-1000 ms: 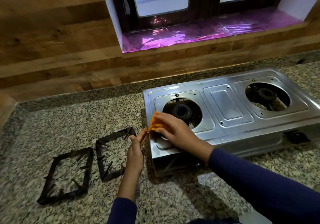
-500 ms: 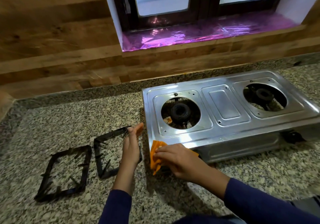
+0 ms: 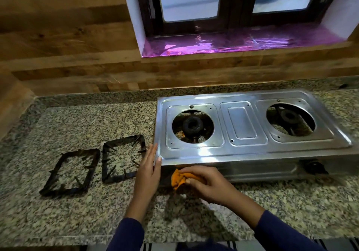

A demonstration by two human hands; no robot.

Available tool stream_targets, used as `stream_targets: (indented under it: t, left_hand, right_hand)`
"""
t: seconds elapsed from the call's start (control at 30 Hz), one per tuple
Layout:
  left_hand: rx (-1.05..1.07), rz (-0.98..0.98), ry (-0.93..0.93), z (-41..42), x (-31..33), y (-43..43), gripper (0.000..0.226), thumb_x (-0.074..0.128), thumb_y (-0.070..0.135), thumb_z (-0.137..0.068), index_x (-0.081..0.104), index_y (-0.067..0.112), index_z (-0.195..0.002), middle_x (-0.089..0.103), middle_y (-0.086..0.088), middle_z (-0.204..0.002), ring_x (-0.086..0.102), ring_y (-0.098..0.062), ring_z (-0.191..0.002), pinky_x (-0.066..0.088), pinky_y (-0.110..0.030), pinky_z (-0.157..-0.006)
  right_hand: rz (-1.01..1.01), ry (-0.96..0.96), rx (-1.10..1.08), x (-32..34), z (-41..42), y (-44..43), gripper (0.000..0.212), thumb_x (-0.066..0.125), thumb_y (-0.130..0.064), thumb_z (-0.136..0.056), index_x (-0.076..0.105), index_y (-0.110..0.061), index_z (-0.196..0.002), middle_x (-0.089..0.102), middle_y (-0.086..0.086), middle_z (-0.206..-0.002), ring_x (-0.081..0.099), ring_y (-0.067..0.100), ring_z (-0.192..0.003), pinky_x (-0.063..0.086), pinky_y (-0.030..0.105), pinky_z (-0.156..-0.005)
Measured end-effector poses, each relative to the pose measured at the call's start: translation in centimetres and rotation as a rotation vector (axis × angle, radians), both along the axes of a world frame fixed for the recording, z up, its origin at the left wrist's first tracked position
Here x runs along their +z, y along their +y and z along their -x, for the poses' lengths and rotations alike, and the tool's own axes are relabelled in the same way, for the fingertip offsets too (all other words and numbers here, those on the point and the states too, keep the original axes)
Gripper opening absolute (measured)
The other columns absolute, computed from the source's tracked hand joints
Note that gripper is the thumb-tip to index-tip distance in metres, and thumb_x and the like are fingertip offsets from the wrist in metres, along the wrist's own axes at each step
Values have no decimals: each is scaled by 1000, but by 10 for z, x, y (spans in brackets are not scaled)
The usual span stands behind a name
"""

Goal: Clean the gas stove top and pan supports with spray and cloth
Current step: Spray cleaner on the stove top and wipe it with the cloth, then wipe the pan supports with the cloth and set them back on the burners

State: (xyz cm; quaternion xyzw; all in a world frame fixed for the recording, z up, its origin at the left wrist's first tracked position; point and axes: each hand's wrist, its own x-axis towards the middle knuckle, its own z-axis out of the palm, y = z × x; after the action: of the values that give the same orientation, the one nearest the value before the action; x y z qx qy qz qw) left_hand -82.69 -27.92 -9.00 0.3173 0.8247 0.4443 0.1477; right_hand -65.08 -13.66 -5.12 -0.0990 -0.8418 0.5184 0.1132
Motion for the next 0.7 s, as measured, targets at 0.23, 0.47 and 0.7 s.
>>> stream_targets:
  t: [0.23,0.47,0.7]
  left_hand:
    - [67,70,-76,-33,10,-25,55,49,34,-101,27,38,-151,29,17,-154,33,-9,-141,40,-37,-110]
    - [182,117,-152,-32,13,-59,55,55,20,-98,36,22,-150,41,-1,-151,40,-16,-136,38,-32,-104]
    - [461,215,-236,39,-7,-85,50,56,30,-98,46,13,-143,51,-14,-142,50,-33,-126,41,-38,-95]
  right_hand:
    - [48,75,-130,2,16,-8,34,65,-22,-92,65,-21,-126,66,-10,-121,60,2,-113,48,24,-98]
    - [136,48,-43,1,27,-45,30,63,-22,-94,66,-21,-124,68,-9,-116,61,-4,-106,51,18,-91]
    - [142,68,-219,6,57,-48,27,63,-20,-94,68,-22,-121,68,-11,-114,59,-5,-105,48,17,-95]
